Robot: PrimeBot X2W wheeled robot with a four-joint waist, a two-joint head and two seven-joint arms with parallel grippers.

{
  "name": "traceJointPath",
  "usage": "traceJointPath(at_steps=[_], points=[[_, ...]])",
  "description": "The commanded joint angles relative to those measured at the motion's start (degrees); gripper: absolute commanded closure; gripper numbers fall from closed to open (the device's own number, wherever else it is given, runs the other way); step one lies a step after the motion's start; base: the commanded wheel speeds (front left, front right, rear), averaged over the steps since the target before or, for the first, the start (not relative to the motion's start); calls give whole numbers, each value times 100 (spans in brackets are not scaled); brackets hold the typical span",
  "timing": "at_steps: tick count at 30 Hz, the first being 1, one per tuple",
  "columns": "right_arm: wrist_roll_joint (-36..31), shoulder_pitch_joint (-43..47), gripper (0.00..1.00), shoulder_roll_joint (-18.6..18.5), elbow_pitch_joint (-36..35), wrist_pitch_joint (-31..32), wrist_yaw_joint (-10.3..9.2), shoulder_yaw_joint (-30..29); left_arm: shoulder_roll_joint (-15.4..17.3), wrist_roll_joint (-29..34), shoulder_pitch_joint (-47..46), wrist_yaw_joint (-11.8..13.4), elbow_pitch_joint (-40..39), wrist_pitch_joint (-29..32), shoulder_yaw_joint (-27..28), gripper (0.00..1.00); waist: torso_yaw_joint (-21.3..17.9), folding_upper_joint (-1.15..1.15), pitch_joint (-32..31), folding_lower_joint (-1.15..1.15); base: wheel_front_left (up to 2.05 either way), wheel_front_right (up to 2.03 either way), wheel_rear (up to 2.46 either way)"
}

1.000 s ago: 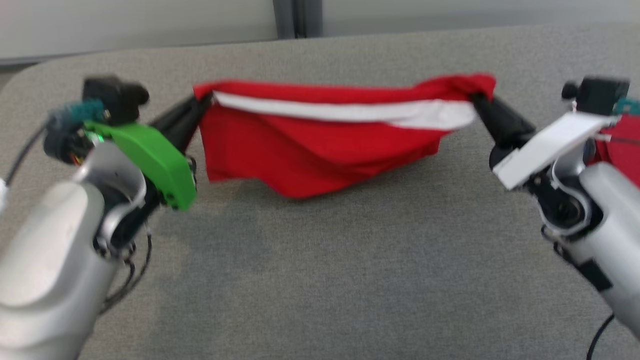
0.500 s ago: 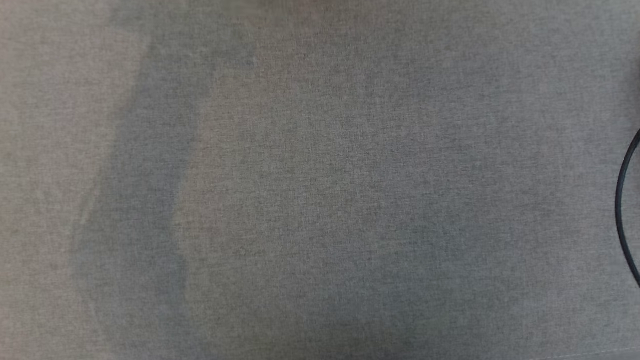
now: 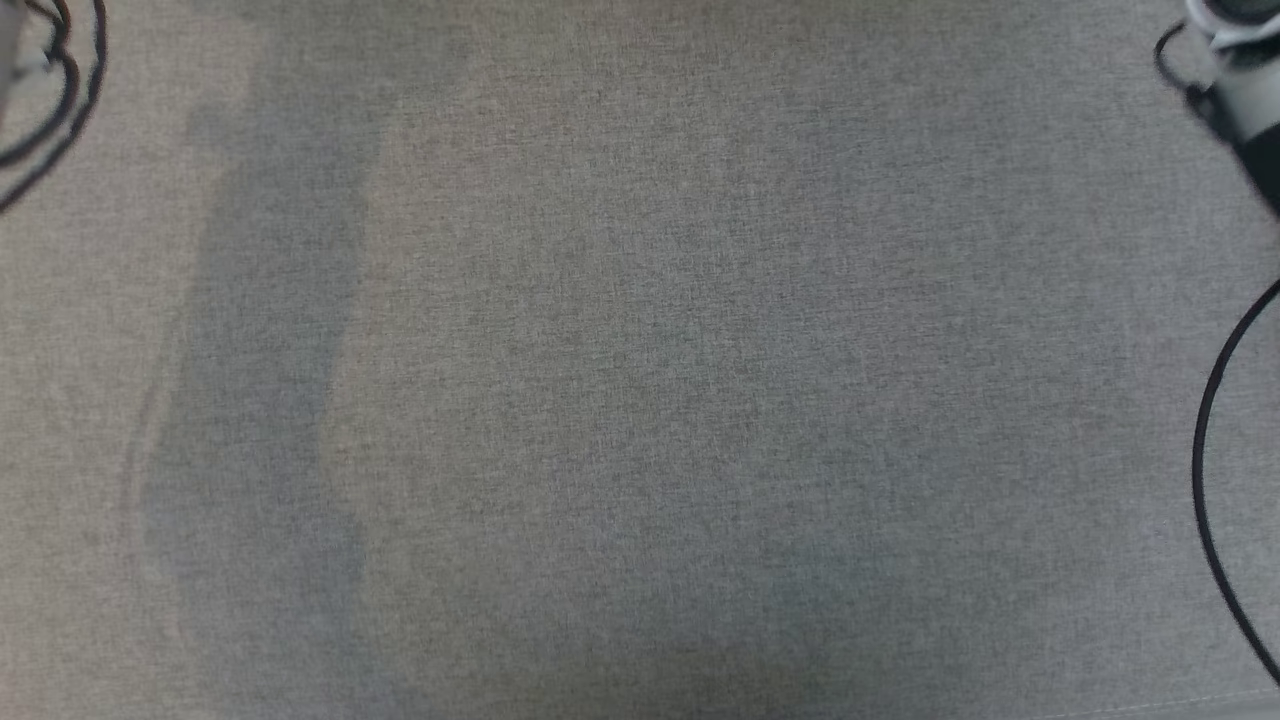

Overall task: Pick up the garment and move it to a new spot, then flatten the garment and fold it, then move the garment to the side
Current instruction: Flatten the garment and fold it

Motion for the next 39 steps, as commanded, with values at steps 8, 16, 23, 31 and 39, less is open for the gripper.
traceJointPath(at_steps=[8, 16, 23, 31, 39], points=[[513, 1611, 100, -231, -187, 292, 5, 796, 685, -1051, 1700, 10, -692, 824, -676, 100, -98, 0, -998, -1, 0, 0, 0], [1013, 2901, 100, -612, -630, 775, 4, 1271, 1587, -1983, 3267, 88, -1965, 1620, -973, 100, -216, 0, -1968, -1, 0, 0, 0], [1229, 4013, 100, -1078, -1386, 881, 4, 1564, 2662, -2640, 4696, 734, -3881, 1941, -1140, 100, -359, 0, -2472, -1, 0, 0, 0], [1399, 5164, 100, -1872, -2521, 405, 3, 1546, 4045, -3090, 5739, 1578, -6097, 1701, -1073, 100, -372, 0, -2646, -1, 0, 0, 0], [1378, 4972, 100, -2107, -3119, 414, 0, 1402, 4478, -3344, 5373, 1649, -6611, 1954, -744, 100, -530, 0, -2180, -1, 0, 0, 0]])
